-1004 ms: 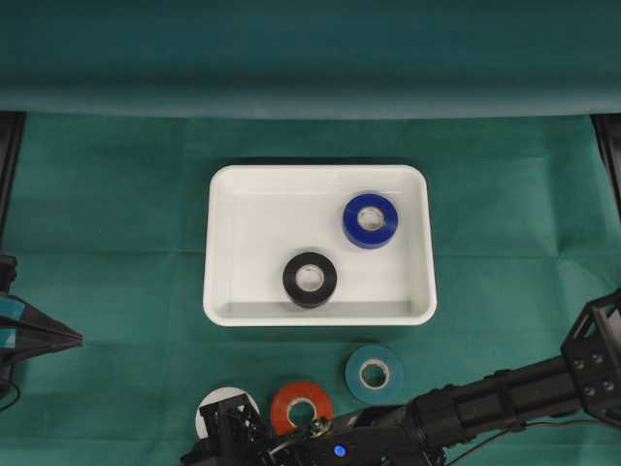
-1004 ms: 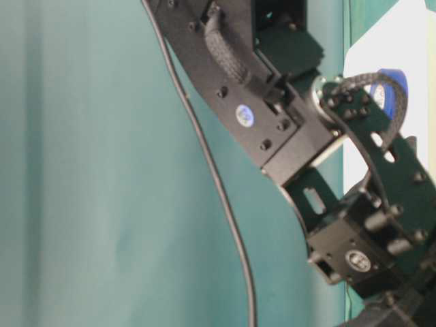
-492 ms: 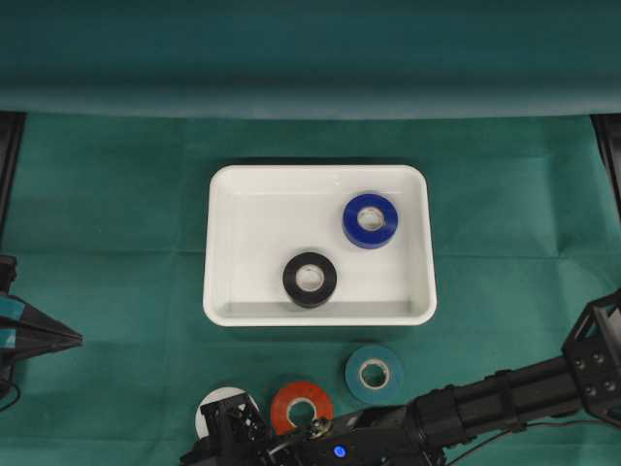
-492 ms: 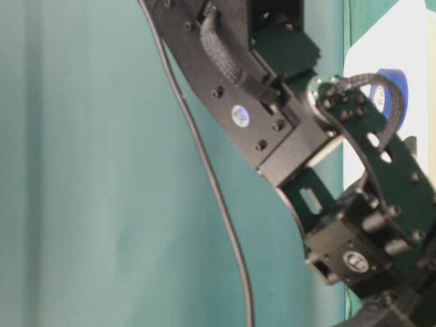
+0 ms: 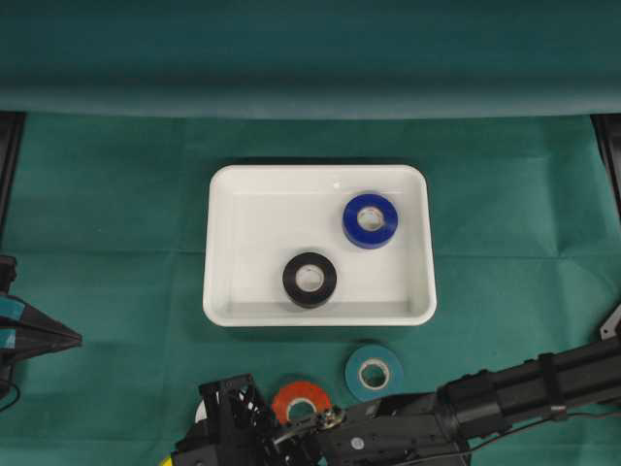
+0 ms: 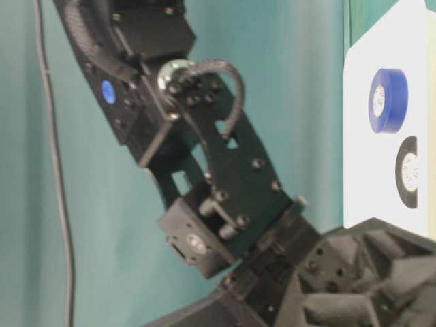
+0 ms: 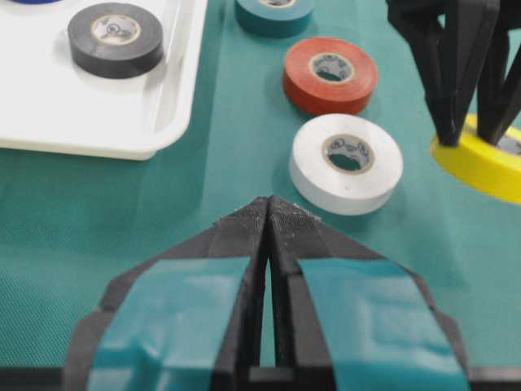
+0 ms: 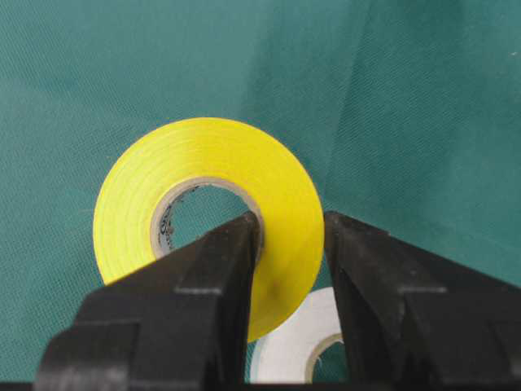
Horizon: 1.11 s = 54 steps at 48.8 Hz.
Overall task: Put the tape into the white case with the right arm.
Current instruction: 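Lower the right gripper into the yellow roll's core and close, then carry the yellow roll into the tray's left side and lower it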
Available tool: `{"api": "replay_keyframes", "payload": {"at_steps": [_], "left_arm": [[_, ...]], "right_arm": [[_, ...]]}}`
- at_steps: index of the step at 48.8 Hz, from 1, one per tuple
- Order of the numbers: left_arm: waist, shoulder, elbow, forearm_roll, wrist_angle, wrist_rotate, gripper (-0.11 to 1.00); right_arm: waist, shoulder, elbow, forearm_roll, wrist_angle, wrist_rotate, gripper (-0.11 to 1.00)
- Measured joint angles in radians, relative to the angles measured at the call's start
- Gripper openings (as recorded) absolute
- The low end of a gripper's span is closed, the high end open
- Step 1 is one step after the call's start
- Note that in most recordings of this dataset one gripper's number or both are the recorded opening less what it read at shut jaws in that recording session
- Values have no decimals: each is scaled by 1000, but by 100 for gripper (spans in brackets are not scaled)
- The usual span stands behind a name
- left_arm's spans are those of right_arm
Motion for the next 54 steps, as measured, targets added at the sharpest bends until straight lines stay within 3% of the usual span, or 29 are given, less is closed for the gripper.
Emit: {"api": "replay_keyframes", "payload": {"at_steps": [19,54], "left_arm": [[0,-2,0,0,0,0,0],[-2,-2,0,2,0,2,0]], "right_arm": [[-25,0,0,-2,66,0,1],[-325,-78,41,-51,81,-8,1]]}}
